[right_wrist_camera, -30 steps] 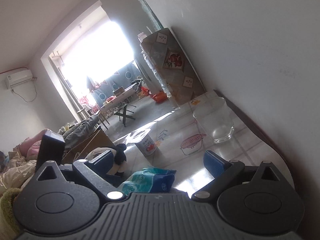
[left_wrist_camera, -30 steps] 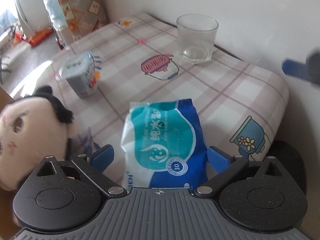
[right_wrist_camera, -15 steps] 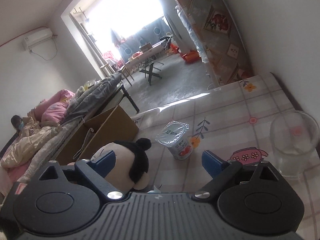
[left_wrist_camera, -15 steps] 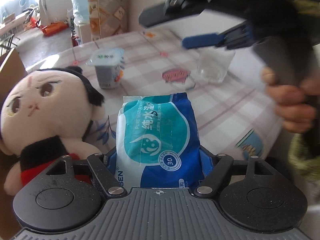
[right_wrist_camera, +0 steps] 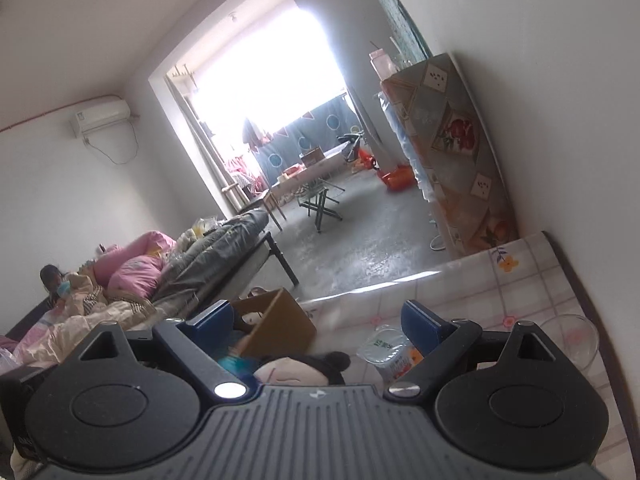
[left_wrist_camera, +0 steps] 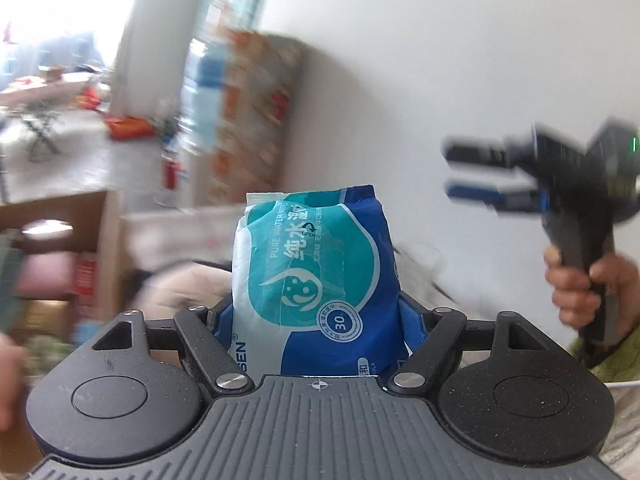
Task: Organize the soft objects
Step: 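Carry the wipes pack to the box with the left tool while the right tool reaches the yogurt cup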
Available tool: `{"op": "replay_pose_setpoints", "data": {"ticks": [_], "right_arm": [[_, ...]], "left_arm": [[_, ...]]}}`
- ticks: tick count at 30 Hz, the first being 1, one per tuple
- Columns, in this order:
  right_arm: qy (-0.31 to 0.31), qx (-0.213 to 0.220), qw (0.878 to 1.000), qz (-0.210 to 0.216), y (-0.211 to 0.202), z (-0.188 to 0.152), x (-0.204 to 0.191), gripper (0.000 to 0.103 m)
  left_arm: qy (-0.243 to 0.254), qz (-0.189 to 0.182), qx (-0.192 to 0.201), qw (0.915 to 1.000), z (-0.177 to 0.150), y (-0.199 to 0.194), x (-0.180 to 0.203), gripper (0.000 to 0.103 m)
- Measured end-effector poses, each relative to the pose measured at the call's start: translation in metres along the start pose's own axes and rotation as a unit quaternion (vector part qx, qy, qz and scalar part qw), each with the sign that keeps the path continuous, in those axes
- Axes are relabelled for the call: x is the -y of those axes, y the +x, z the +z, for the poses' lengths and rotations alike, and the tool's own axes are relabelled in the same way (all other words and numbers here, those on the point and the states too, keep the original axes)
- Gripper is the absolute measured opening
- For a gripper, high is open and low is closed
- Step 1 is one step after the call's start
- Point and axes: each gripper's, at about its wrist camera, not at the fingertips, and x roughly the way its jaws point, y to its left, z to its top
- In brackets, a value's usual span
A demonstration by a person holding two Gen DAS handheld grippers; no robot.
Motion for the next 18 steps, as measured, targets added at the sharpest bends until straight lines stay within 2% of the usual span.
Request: {"op": "replay_pose_setpoints", "data": {"ticks": [3, 5, 8, 10, 12, 14, 16, 18], "right_arm": [[0.011, -0.013, 1.000, -0.001, 0.018, -0.001, -0.003, 0.093], [0.023, -0.025, 0.999, 0.010, 0.035, -0.006, -0.003, 0.093], [0.028, -0.035, 0.999, 0.026, 0.055, -0.018, -0.008, 0.093], [0.031, -0.044, 0.998, 0.034, 0.066, -0.025, -0.012, 0.093], [0.035, -0.054, 0.997, 0.038, 0.075, -0.032, -0.014, 0.093], [0.041, -0.062, 0.996, 0.043, 0.084, -0.037, -0.014, 0.093], [0.046, -0.068, 0.996, 0.047, 0.089, -0.041, -0.011, 0.093], [0.053, -0.072, 0.995, 0.048, 0.093, -0.043, -0.006, 0.093]], "left_arm": [[-0.043, 0.046, 0.011, 0.9980, 0.009, -0.028, -0.036, 0.076], [-0.049, 0.085, 0.010, 0.9951, 0.015, -0.039, -0.059, 0.076], [-0.042, 0.156, -0.009, 0.9868, 0.022, -0.039, -0.088, 0.076], [-0.062, 0.186, -0.038, 0.9799, 0.025, -0.030, -0.110, 0.076], [-0.118, 0.189, -0.075, 0.9721, 0.021, -0.015, -0.133, 0.076], [-0.173, 0.174, -0.117, 0.9624, 0.012, 0.004, -0.154, 0.076], [-0.189, 0.158, -0.157, 0.9564, 0.002, 0.025, -0.165, 0.076], [-0.180, 0.158, -0.193, 0.9515, -0.007, 0.040, -0.168, 0.076]]}}
